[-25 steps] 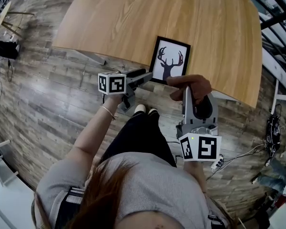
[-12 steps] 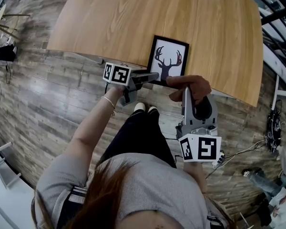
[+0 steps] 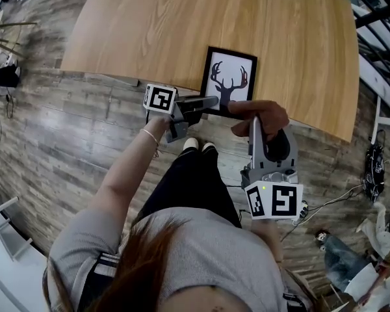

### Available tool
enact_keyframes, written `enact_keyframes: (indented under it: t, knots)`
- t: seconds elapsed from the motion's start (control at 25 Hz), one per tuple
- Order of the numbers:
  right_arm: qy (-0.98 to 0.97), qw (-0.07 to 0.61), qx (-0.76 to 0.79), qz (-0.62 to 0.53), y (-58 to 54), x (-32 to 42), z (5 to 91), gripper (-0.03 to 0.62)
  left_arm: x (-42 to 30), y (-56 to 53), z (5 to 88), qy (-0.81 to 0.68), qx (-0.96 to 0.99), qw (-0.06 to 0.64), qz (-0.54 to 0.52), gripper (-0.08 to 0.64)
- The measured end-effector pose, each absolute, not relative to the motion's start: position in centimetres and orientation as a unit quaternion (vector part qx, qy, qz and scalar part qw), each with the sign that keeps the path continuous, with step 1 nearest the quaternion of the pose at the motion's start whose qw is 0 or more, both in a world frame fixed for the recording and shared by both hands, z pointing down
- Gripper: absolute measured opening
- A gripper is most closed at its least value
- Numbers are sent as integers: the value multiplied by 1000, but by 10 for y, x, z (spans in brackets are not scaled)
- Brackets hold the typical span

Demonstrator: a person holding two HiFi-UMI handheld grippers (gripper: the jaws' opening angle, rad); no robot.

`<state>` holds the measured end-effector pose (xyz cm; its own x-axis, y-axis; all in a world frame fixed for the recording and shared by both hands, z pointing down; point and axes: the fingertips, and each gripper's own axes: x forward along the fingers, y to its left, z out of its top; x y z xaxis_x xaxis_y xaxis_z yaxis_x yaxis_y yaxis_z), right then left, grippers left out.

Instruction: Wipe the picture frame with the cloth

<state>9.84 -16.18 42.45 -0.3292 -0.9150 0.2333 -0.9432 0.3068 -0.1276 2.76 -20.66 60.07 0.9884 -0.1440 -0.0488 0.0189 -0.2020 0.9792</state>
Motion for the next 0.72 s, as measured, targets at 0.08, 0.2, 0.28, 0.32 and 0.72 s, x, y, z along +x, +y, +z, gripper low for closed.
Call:
enact_keyframes:
  t: [0.08,0.2,0.28,0.32,0.72]
  knots:
    - [-806,59,577,123,-162,98,425,133,28,-205,597,-33,765,638,-87,37]
    - [-805,58,577,125,-164,99,425,133,25,-204,599,-39,768,632,-93,17]
    - [-804,57,578,126,-165,100,425,133,24,-203,598,-41,772,627,-92,17]
    - [-803,57,579,127,-166,101,425,133,24,-203,596,-41,774,625,-94,17]
    - [-810,25,579,91,-157,98,384,133,18,-194,527,-28,800,582,-143,15]
